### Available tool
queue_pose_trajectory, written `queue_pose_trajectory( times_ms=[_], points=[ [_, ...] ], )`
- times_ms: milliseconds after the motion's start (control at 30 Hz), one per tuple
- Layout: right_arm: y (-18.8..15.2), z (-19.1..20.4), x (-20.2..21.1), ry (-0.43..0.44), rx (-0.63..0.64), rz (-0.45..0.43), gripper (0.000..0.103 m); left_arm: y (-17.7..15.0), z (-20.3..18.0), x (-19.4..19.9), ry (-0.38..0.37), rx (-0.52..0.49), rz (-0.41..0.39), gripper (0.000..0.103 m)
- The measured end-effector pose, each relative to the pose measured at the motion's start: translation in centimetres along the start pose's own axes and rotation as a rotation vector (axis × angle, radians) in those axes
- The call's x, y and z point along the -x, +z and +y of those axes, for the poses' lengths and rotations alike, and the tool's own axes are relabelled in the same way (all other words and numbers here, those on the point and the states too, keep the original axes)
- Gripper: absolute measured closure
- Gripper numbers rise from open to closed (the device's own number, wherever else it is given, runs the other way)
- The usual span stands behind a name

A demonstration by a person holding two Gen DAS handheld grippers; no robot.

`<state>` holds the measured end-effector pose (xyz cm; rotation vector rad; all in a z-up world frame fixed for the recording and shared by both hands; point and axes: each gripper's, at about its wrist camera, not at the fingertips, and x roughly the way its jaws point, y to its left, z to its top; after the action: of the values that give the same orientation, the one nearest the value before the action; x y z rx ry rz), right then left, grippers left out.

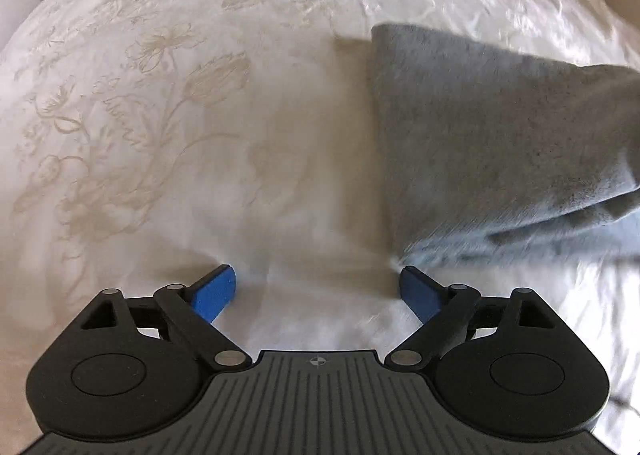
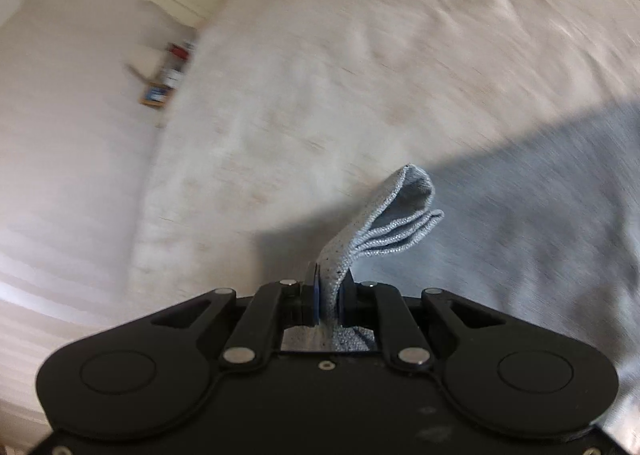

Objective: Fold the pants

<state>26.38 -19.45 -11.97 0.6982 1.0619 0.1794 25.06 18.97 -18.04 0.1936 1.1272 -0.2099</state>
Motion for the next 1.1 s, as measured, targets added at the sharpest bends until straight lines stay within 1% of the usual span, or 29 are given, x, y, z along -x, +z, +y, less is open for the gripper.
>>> queue_pose_trajectory(
  times_ms=[67,133,167,233,267,300,333,400,433,500,533,567,600,667,700,733,767,800,833,867,900,933,967,1000,1100],
  points=[
    [-0.8,-2.1,-1.3,-0.068,-0.005,0.036,0.092,-0.1,0.7,0.7,0.011,0.009,0.003,0.013],
    [-1.4,-3.7,-2.4,-0.131,-0.019,0.08,0.089,-0.2,1.0,2.2,0.024,0.014,-0.022,0.013],
    [-1.6,-4.3,-2.7,-0.167,-0.023,0.091,0.082,0.0,1.0,3.0,0.027,0.01,-0.042,0.013],
    [-2.0,-4.6,-2.4,-0.198,-0.023,0.066,0.078,1.2,0.5,4.7,0.024,-0.007,-0.096,0.013],
    [-2.0,-4.2,-1.8,-0.227,-0.01,0.034,0.072,2.0,0.2,5.5,0.013,-0.014,-0.127,0.013],
    [-2.0,-3.4,-1.1,-0.258,0.023,-0.005,0.068,3.0,-0.2,5.8,-0.004,-0.022,-0.154,0.013],
    [-2.0,-2.6,-0.5,-0.27,0.06,-0.041,0.068,3.9,-0.7,6.2,-0.024,-0.03,-0.177,0.013],
    [-1.7,-0.7,0.3,-0.266,0.135,-0.109,0.068,6.0,-2.1,6.0,-0.068,-0.054,-0.21,0.013],
    [-1.4,0.2,0.2,-0.253,0.172,-0.127,0.068,6.6,-2.9,5.8,-0.086,-0.064,-0.219,0.013],
    [-0.8,1.3,-0.7,-0.223,0.217,-0.121,0.069,8.4,-4.7,4.6,-0.13,-0.095,-0.228,0.013],
    [-0.2,1.6,-1.6,-0.211,0.227,-0.11,0.072,9.2,-5.6,3.5,-0.151,-0.115,-0.225,0.013],
    [0.1,1.9,-2.6,-0.204,0.239,-0.091,0.078,9.8,-6.3,2.5,-0.163,-0.128,-0.218,0.013],
    [0.2,2.1,-3.5,-0.211,0.251,-0.077,0.079,10.2,-6.7,1.6,-0.167,-0.137,-0.206,0.013],
    [0.8,2.0,-5.5,-0.255,0.269,-0.045,0.079,11.2,-7.2,-0.6,-0.158,-0.14,-0.174,0.013],
    [1.1,1.7,-6.4,-0.283,0.268,-0.035,0.08,11.6,-7.2,-2.0,-0.128,-0.13,-0.153,0.013],
    [1.4,1.2,-7.1,-0.307,0.261,-0.032,0.083,11.6,-6.7,-2.8,-0.09,-0.115,-0.127,0.013],
    [1.7,0.6,-7.5,-0.326,0.247,-0.033,0.086,11.8,-6.3,-3.9,-0.049,-0.087,-0.088,0.013],
    [1.9,0.0,-7.7,-0.338,0.234,-0.04,0.09,12.0,-5.4,-5.0,-0.037,-0.041,-0.053,0.013],
    [2.2,-0.4,-7.7,-0.342,0.221,-0.044,0.094,12.0,-4.3,-5.6,-0.059,0.024,-0.034,0.013],
    [2.4,-0.5,-7.6,-0.339,0.213,-0.046,0.094,12.0,-3.7,-5.5,-0.076,0.065,-0.032,0.013],
    [2.5,-0.3,-7.2,-0.337,0.222,-0.055,0.091,11.8,-3.3,-5.0,-0.066,0.079,-0.042,0.013],
    [2.4,0.2,-6.6,-0.335,0.243,-0.07,0.09,11.5,-3.4,-3.9,-0.045,0.067,-0.064,0.013],
    [2.1,0.7,-5.9,-0.328,0.275,-0.085,0.086,10.9,-3.5,-2.9,-0.043,0.054,-0.087,0.013],
    [1.6,1.2,-5.1,-0.318,0.299,-0.094,0.083,10.3,-3.8,-1.8,-0.057,0.045,-0.108,0.013],
    [-0.8,2.1,-3.4,-0.289,0.344,-0.092,0.083,8.0,-5.3,0.9,-0.09,0.0,-0.153,0.013]
  ],
)
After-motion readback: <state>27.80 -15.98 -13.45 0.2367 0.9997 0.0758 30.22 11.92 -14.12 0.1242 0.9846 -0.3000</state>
